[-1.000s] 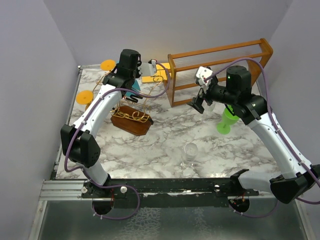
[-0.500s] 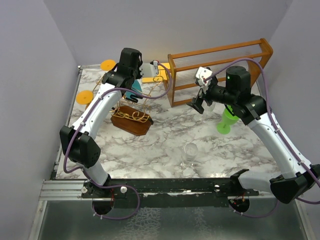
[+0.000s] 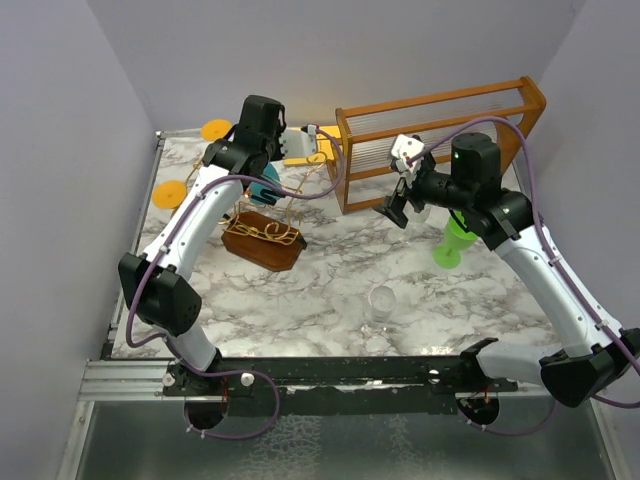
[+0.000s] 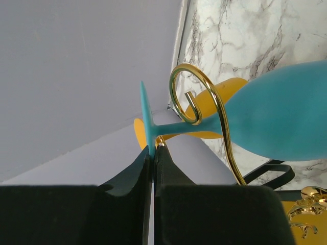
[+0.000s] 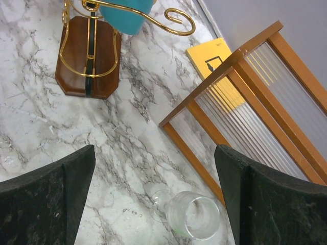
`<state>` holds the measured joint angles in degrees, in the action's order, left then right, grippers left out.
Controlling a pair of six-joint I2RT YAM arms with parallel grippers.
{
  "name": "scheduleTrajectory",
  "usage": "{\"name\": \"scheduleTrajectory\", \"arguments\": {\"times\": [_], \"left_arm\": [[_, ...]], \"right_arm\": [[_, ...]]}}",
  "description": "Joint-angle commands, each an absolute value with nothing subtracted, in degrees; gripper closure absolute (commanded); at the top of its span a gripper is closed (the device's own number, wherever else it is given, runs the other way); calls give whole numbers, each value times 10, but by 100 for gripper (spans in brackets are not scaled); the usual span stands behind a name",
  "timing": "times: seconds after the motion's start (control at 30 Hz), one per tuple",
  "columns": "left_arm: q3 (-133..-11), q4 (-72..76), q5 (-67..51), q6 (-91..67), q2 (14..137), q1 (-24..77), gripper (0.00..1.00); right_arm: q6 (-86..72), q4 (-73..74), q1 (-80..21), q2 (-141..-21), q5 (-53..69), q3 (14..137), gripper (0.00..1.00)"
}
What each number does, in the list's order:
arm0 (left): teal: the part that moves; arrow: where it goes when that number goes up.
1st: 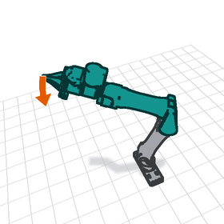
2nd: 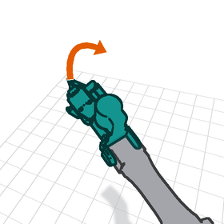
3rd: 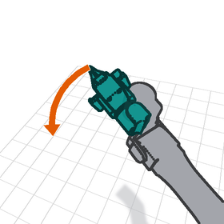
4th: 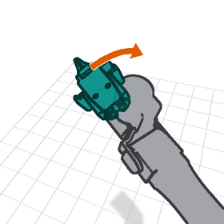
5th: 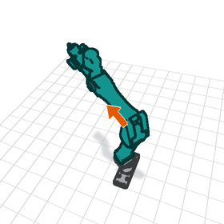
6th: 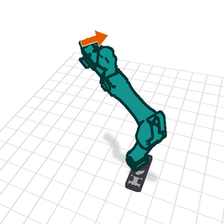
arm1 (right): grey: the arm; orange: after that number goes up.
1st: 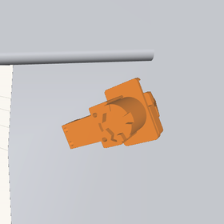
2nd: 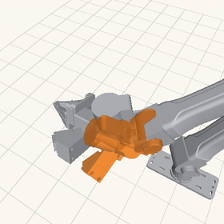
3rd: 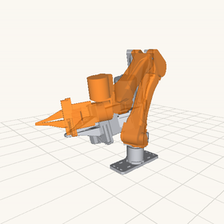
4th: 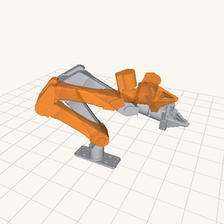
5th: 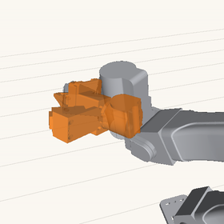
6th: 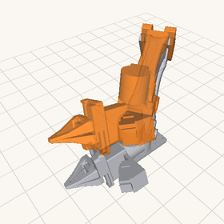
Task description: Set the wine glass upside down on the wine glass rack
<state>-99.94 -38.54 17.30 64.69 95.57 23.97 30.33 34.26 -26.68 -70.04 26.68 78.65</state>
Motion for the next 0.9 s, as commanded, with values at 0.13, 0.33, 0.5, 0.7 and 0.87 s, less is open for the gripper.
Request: {"name": "scheduleTrajectory", "arguments": {"times": [0.13,0.33,0.5,0.7,0.87], "left_arm": [[-1038,-414,127,653,939,256,98],[-1041,-429,106,653,944,261,98],[-1043,-435,100,658,946,263,98],[-1051,-457,67,654,945,265,98],[-1038,-420,69,637,946,265,98]], "right_arm": [[309,326,-267,-690,279,782,0],[310,327,-266,-689,278,782,0],[311,325,-266,-687,276,778,0],[312,324,-267,-689,276,778,0],[311,327,-267,-691,276,782,0]]}}
